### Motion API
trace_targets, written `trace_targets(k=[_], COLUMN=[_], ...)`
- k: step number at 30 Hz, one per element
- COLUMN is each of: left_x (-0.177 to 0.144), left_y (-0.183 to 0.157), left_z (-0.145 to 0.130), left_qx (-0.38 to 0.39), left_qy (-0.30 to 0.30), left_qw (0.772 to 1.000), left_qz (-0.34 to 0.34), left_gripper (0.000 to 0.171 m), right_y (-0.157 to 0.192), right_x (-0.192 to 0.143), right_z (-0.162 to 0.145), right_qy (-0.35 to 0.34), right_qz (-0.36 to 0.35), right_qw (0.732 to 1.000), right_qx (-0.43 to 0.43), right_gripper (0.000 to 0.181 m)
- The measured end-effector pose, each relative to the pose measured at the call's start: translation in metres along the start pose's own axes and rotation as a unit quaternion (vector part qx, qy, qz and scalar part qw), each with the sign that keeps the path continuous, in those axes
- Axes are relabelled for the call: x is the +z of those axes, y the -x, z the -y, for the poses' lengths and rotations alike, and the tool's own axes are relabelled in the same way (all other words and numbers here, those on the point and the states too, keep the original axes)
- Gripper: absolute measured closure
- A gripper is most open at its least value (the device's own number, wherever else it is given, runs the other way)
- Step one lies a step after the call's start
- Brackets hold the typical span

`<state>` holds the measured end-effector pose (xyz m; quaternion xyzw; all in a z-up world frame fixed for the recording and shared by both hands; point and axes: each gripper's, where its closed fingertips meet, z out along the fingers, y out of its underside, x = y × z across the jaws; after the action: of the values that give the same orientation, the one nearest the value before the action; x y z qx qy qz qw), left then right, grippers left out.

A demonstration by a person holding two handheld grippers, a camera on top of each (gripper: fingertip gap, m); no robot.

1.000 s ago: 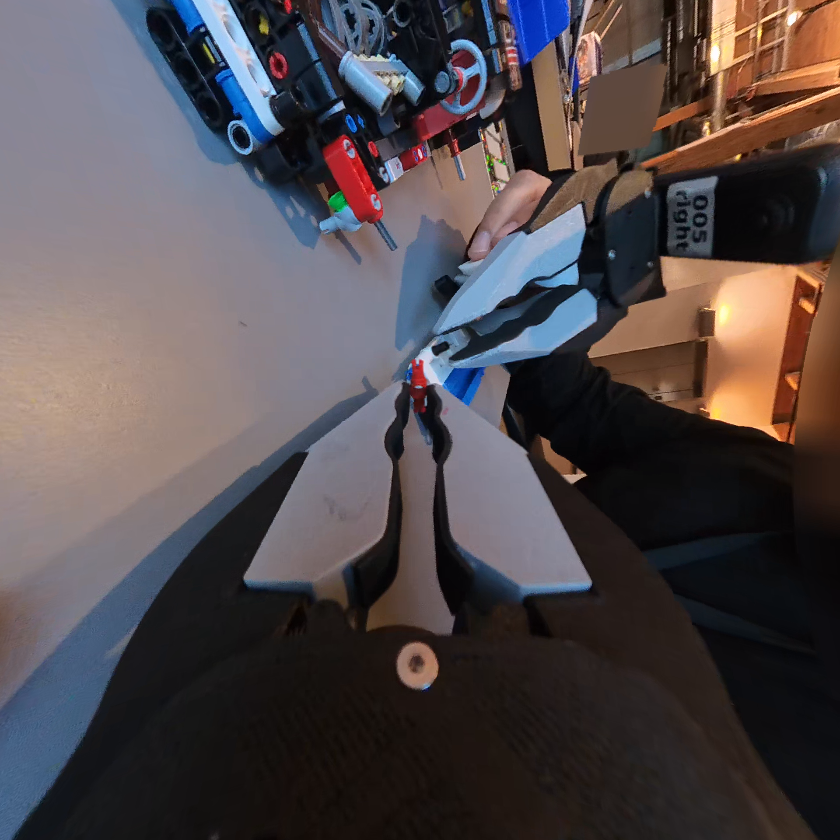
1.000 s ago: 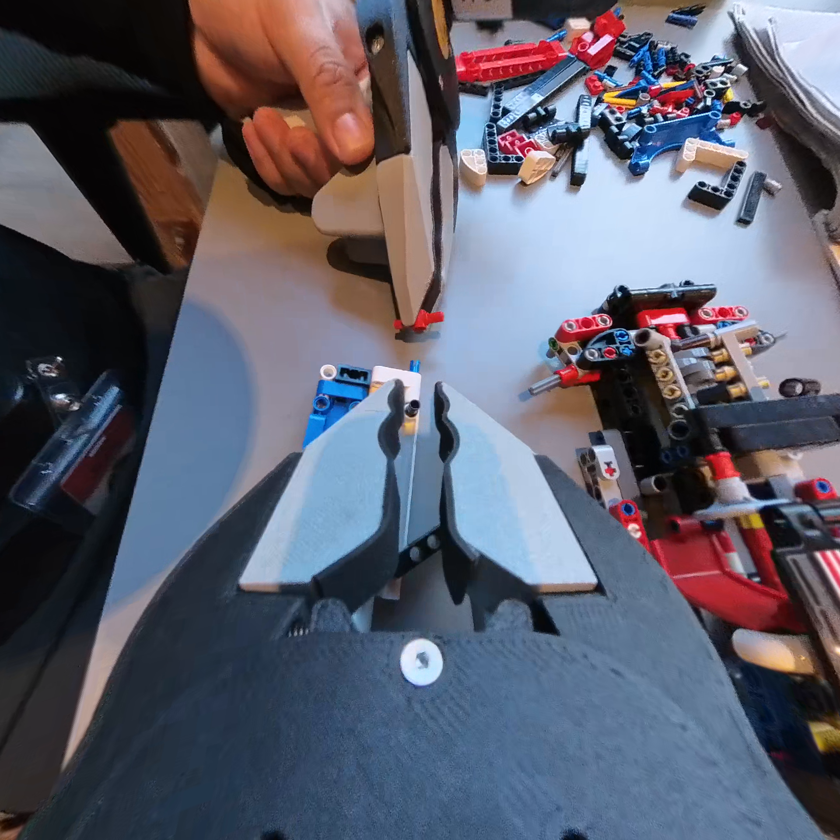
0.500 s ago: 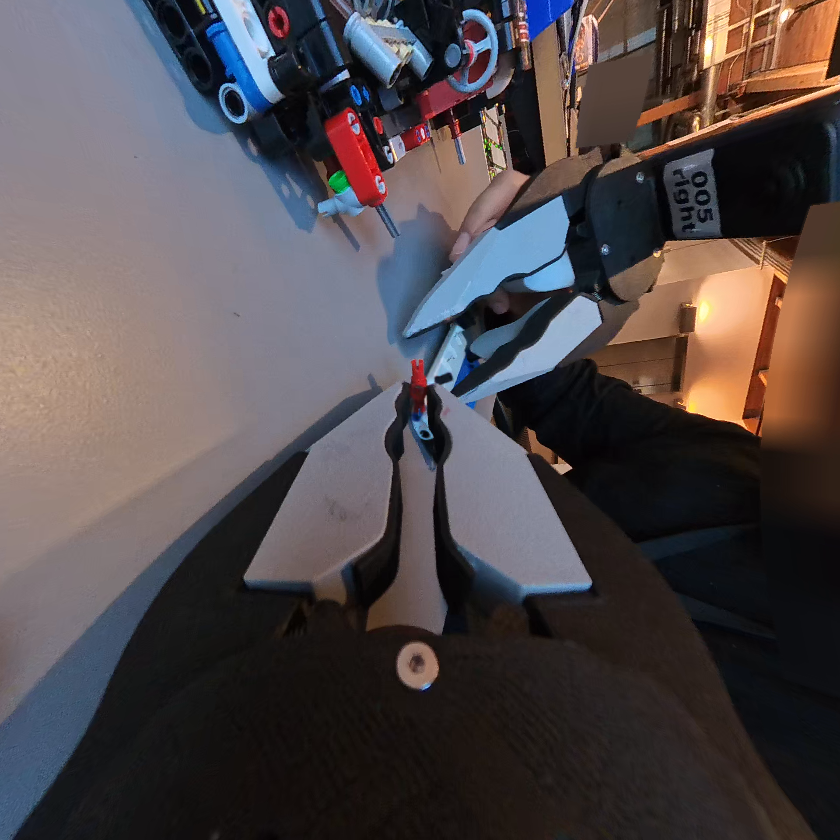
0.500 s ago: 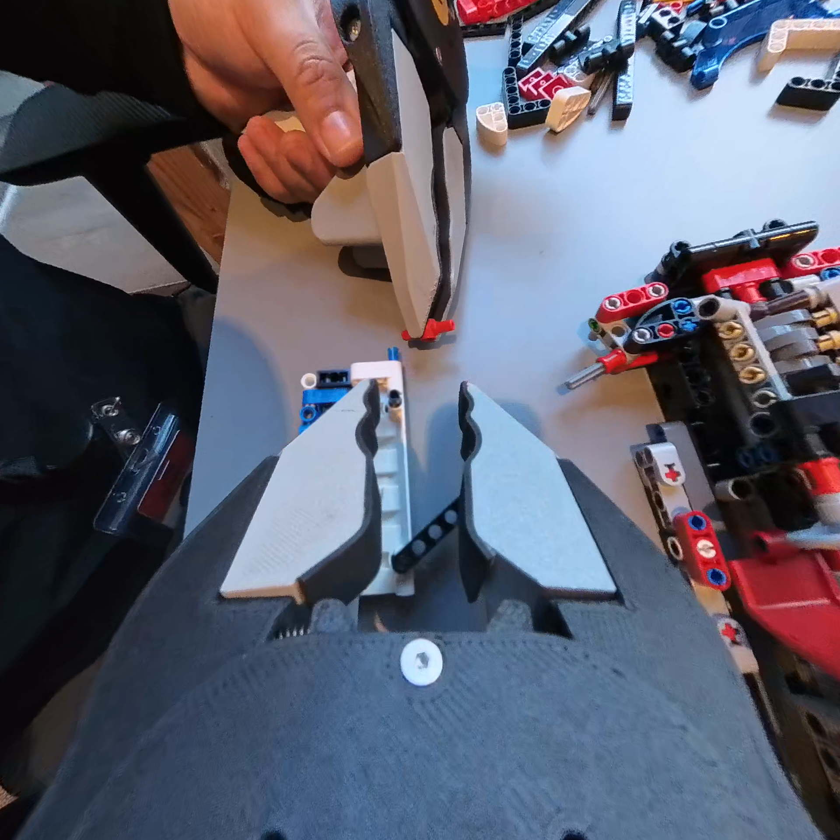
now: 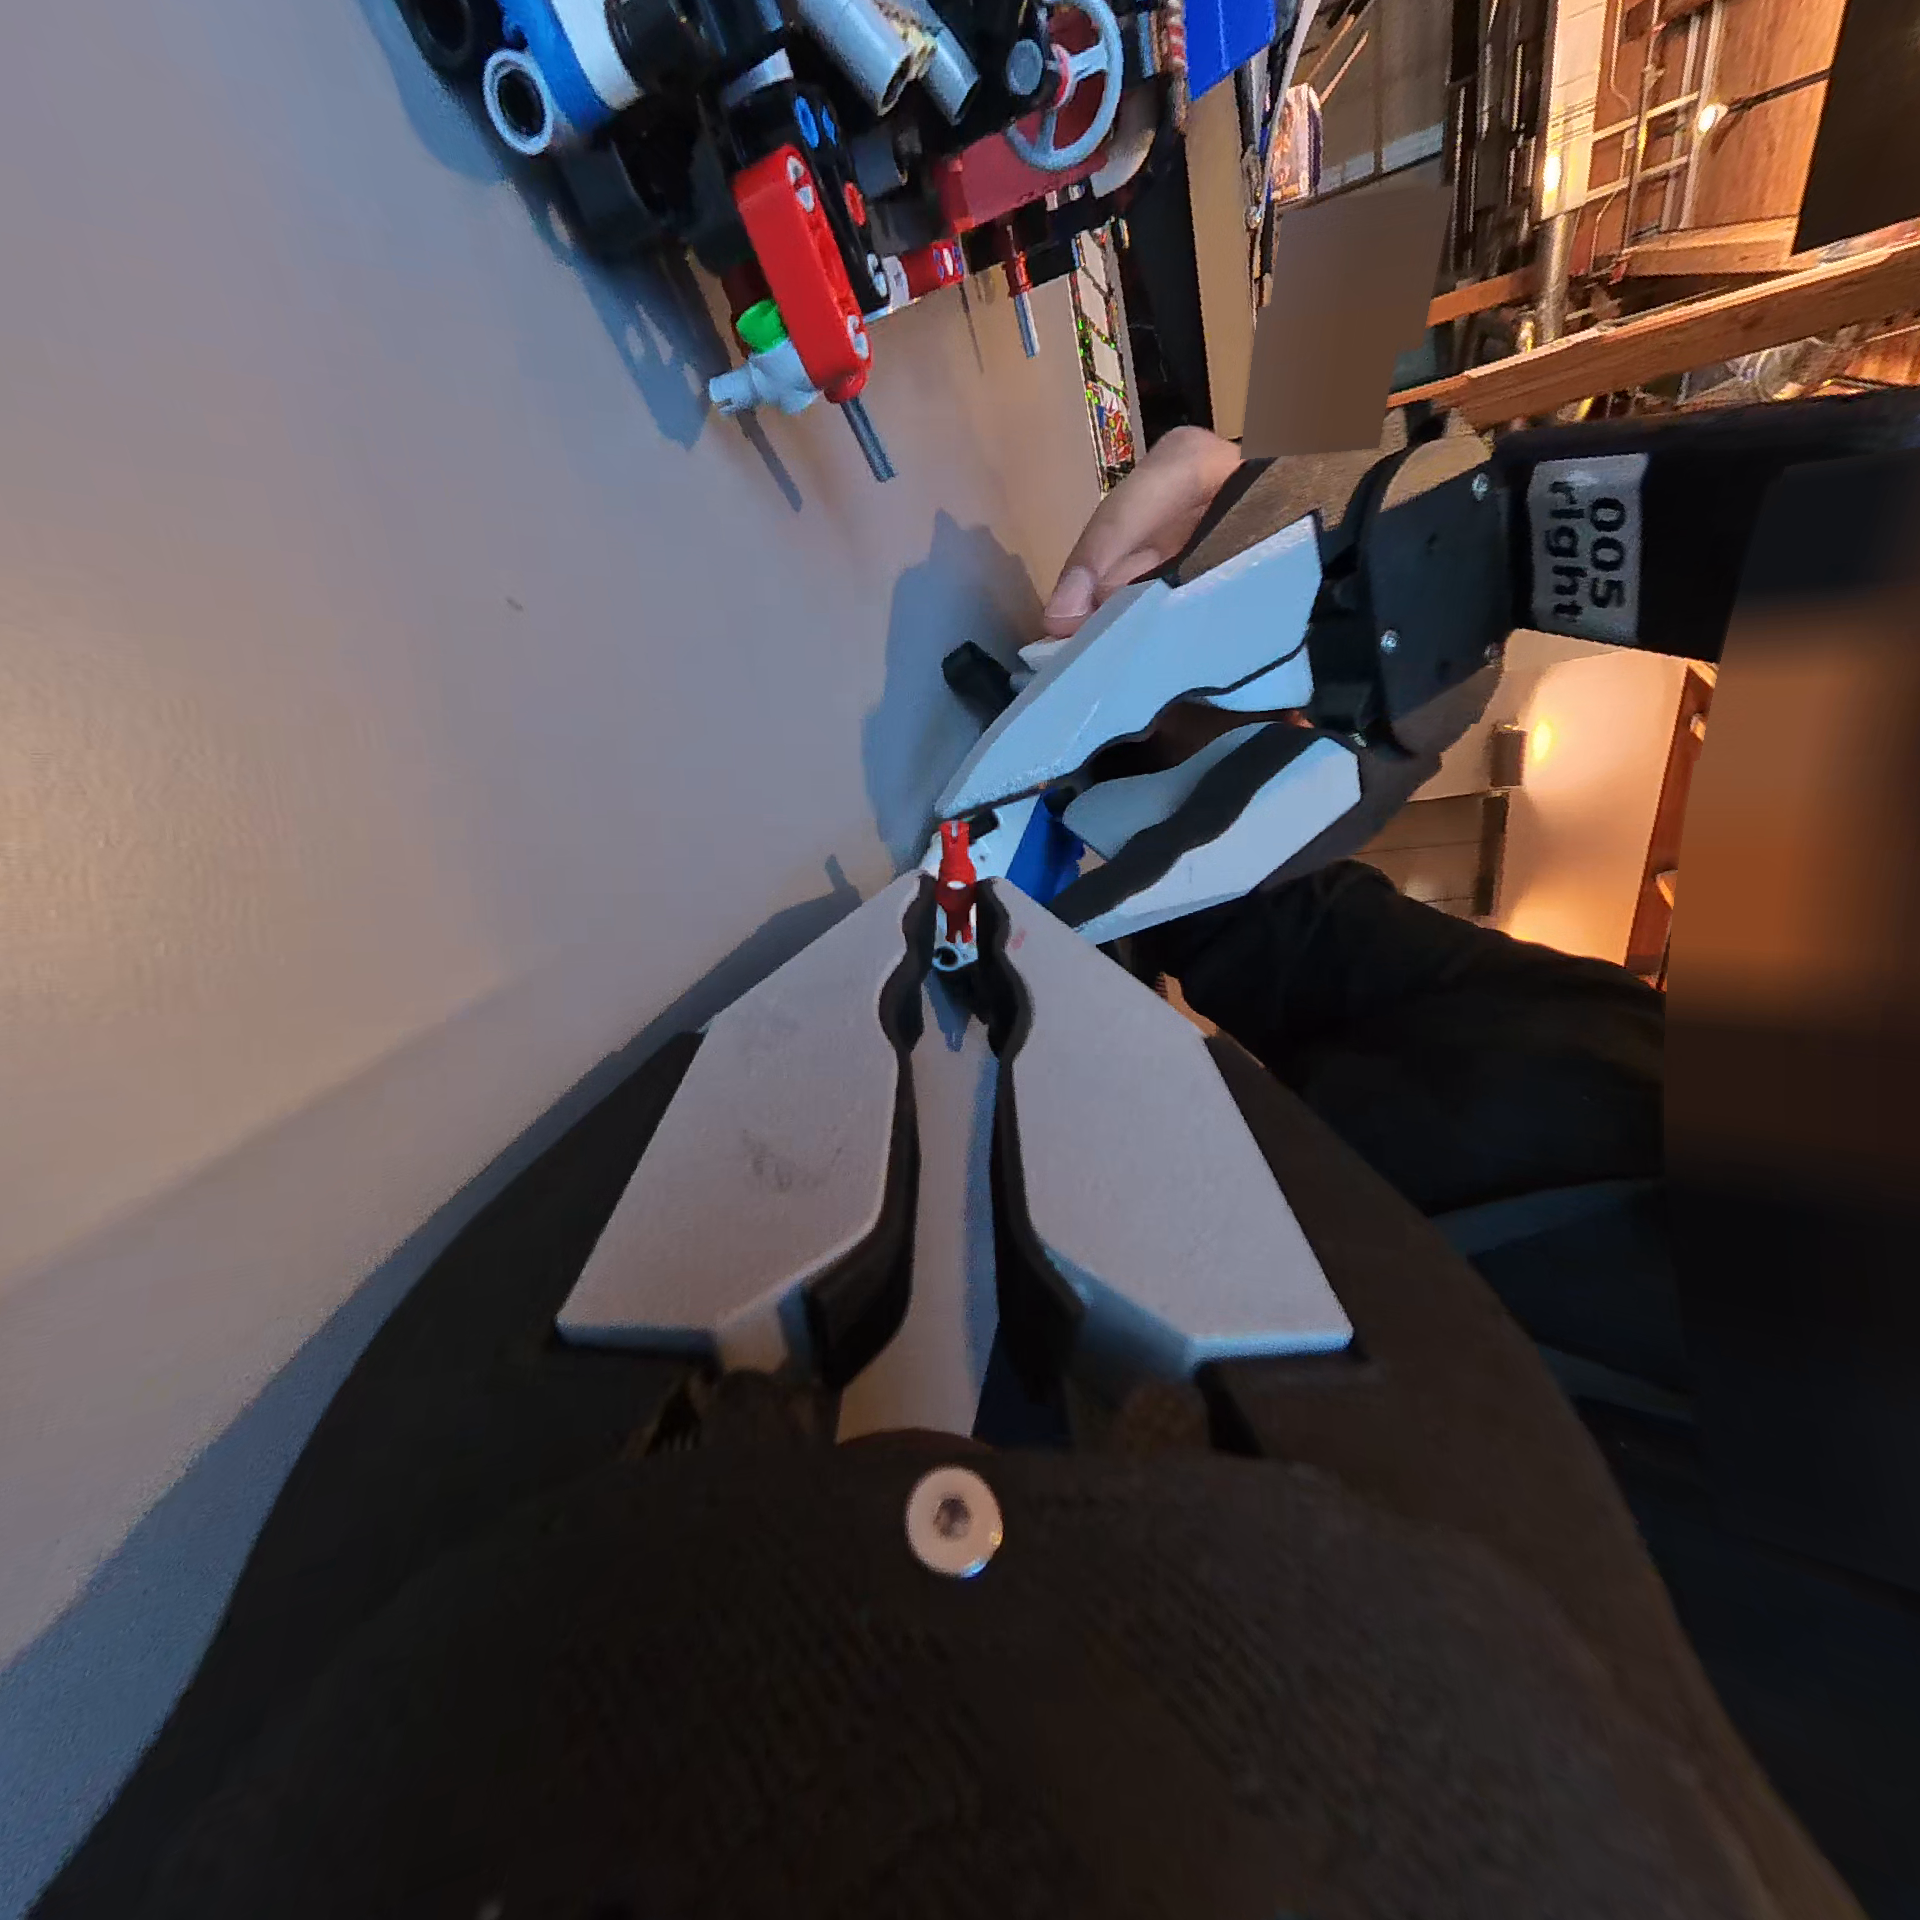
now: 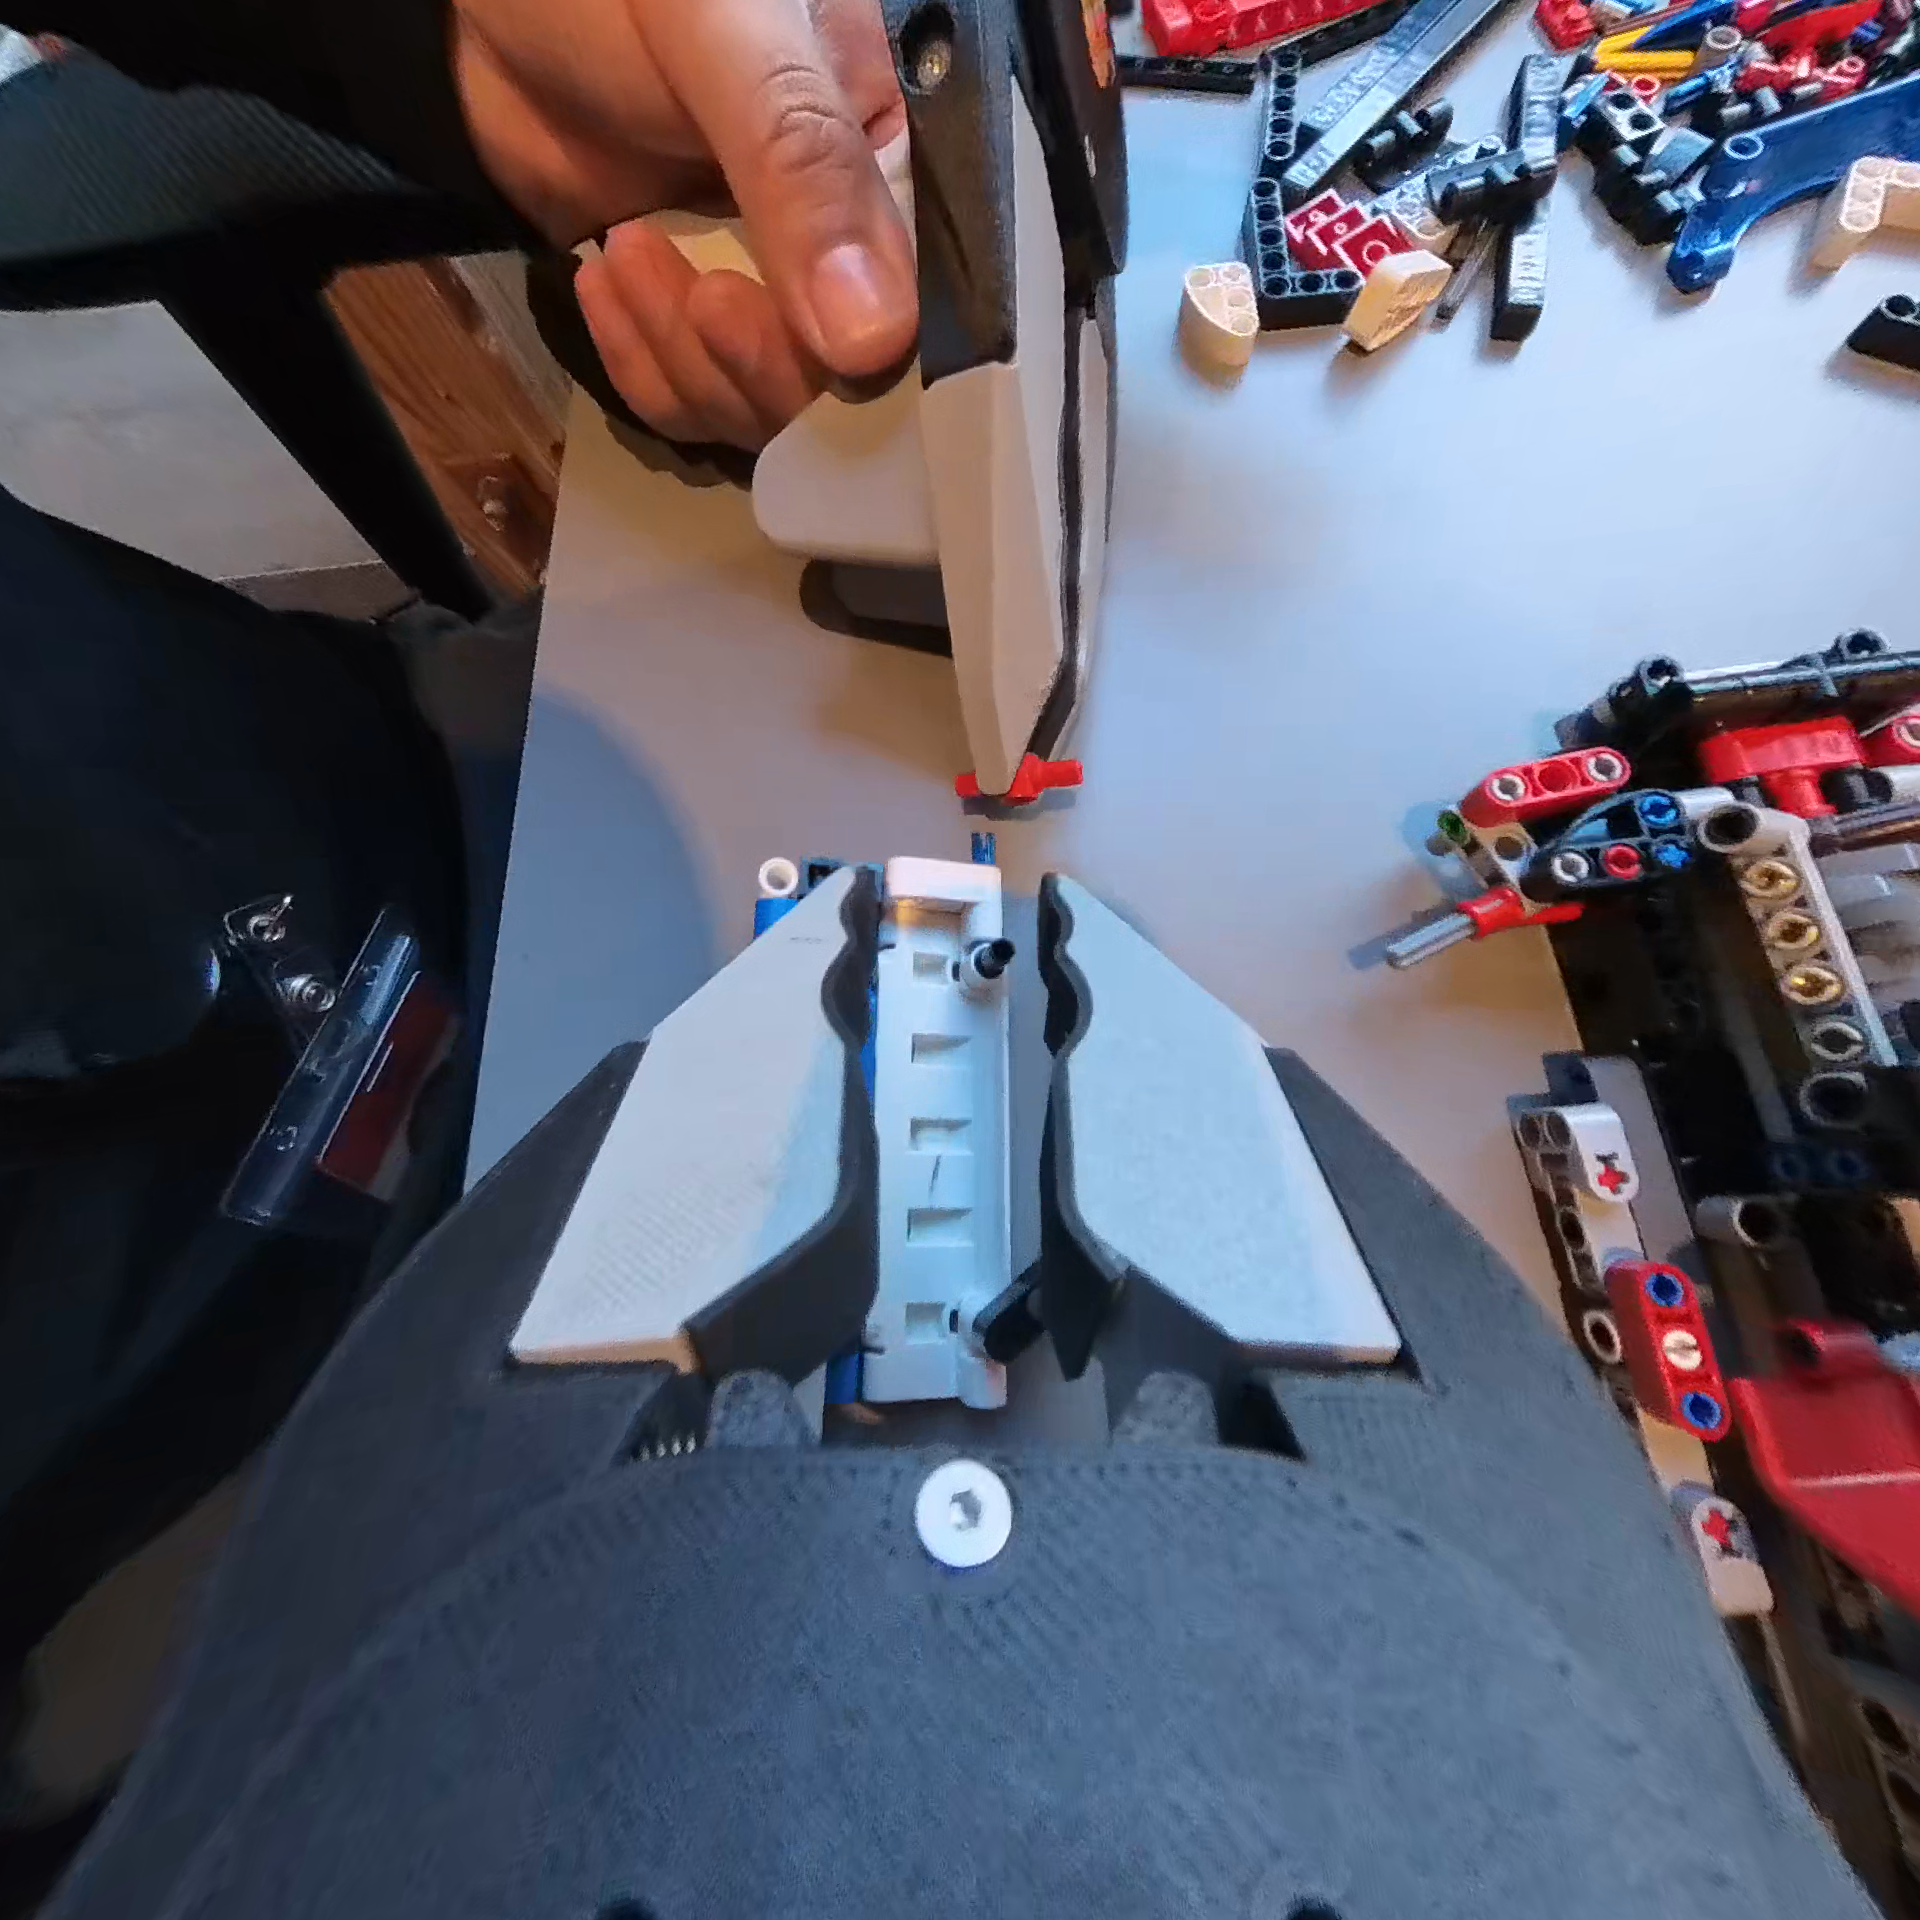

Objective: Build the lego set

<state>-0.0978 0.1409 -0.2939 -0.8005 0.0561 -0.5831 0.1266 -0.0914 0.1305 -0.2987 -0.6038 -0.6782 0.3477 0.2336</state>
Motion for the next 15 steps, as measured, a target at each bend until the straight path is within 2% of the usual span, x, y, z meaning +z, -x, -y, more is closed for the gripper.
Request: trace_targets(k=[7, 15], left_x=[-0.003, -0.008], left_y=[0.0, 0.0], left_z=[-0.001, -0.008], left_qx=[-0.003, -0.001], left_qy=[-0.004, -0.004], left_qw=[1.0, 1.0], left_qz=[-0.001, -0.001], left_gripper=[0.167, 0.167], right_y=[0.0, 0.011], right_x=[-0.014, -0.016], right_z=[0.013, -0.002], right_qy=[-0.016, 0.027], right_qz=[0.006, -0.013], right_qw=[0.999, 0.999], right_qx=[0.028, 0.031], right_gripper=[0.161, 0.141])
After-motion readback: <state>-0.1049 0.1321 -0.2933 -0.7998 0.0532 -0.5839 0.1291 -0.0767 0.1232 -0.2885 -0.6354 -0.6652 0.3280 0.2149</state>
